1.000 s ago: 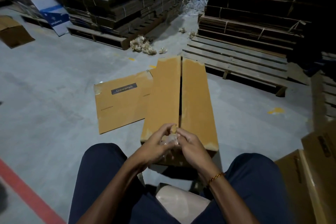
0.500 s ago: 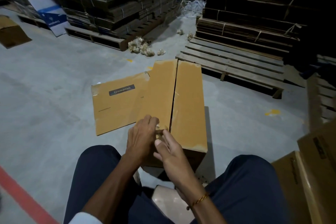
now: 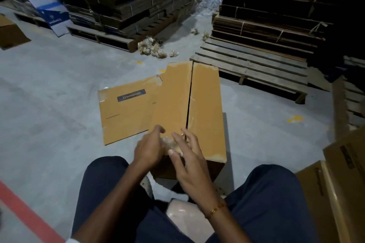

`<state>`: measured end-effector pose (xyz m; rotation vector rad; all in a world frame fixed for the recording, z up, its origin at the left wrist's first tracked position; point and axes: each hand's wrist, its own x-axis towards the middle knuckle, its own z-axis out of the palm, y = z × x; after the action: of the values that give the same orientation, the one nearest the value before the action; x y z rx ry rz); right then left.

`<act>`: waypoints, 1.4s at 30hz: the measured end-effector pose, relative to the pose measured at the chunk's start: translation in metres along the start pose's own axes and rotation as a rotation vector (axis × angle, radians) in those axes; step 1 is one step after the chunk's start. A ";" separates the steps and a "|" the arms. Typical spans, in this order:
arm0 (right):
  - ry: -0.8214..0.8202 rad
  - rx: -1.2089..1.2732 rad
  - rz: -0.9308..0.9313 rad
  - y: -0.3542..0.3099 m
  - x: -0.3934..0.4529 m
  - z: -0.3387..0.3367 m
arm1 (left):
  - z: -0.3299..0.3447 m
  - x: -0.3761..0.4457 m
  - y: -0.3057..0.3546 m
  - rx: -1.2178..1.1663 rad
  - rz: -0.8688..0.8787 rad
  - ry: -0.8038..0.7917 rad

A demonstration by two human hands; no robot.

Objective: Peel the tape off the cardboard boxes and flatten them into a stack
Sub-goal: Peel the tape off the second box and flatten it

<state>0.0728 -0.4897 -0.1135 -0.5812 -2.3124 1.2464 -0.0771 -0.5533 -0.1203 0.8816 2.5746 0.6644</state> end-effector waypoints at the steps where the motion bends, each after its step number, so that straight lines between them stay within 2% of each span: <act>1: 0.013 -0.009 -0.027 0.004 0.003 -0.001 | 0.003 -0.005 0.006 -0.007 0.027 -0.020; 3: 0.094 0.029 -0.030 0.017 0.009 -0.003 | 0.003 -0.015 0.016 -0.119 0.068 -0.055; 5: 0.176 0.076 0.039 0.032 0.011 -0.005 | 0.002 -0.025 0.024 -0.353 0.094 -0.141; 8: 0.214 0.111 0.104 0.043 0.006 -0.007 | -0.007 -0.040 0.028 -0.725 0.087 -0.476; 10: 0.212 0.218 0.185 0.043 0.002 -0.010 | -0.008 -0.050 0.028 -1.004 0.024 -0.680; 11: 0.236 0.293 0.248 0.042 0.003 -0.011 | -0.007 -0.055 0.031 -1.117 -0.020 -0.686; 13: 0.314 0.371 0.346 0.042 0.006 -0.012 | 0.001 -0.059 0.036 -1.237 -0.149 -0.525; 16: 0.346 0.345 0.255 0.030 0.010 0.001 | 0.021 -0.051 0.042 -1.292 -0.283 -0.347; 19: 0.250 0.230 0.200 0.028 0.011 0.017 | 0.022 -0.041 0.041 -1.412 -0.319 -0.327; 21: 0.073 0.191 0.217 0.031 0.015 0.015 | 0.014 -0.037 0.032 -1.468 -0.304 -0.307; 22: -0.038 0.262 0.238 0.033 0.016 0.011 | 0.012 -0.034 0.026 -1.471 -0.304 -0.282; 24: -0.232 0.540 0.335 0.033 0.015 -0.001 | 0.005 -0.028 0.014 -1.430 -0.324 -0.203; 26: -0.274 0.623 0.388 0.038 0.012 -0.009 | 0.001 -0.018 0.003 -1.302 -0.355 -0.074; 27: -0.242 0.532 0.380 0.042 0.013 -0.011 | 0.000 -0.014 -0.002 -1.226 -0.361 -0.004; 29: -0.142 0.142 0.275 0.058 0.016 -0.010 | 0.000 -0.009 -0.011 -1.066 -0.350 0.126; 32: -0.201 -0.407 -0.011 0.078 0.026 -0.011 | 0.003 -0.006 -0.016 -0.818 -0.236 0.175; 37: -0.414 -0.818 -0.246 0.092 0.050 -0.017 | 0.022 0.005 -0.014 -0.186 -0.056 0.151; 40: -0.428 -0.976 -0.407 0.092 0.066 -0.028 | 0.031 0.011 -0.009 0.025 0.019 0.100; 42: -0.385 -1.041 -0.497 0.088 0.079 -0.041 | 0.035 0.015 -0.011 0.094 0.012 -0.020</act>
<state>0.0453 -0.3743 -0.1531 -0.0150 -3.0681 -0.1629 -0.0777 -0.5406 -0.1573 0.9286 2.6035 0.5389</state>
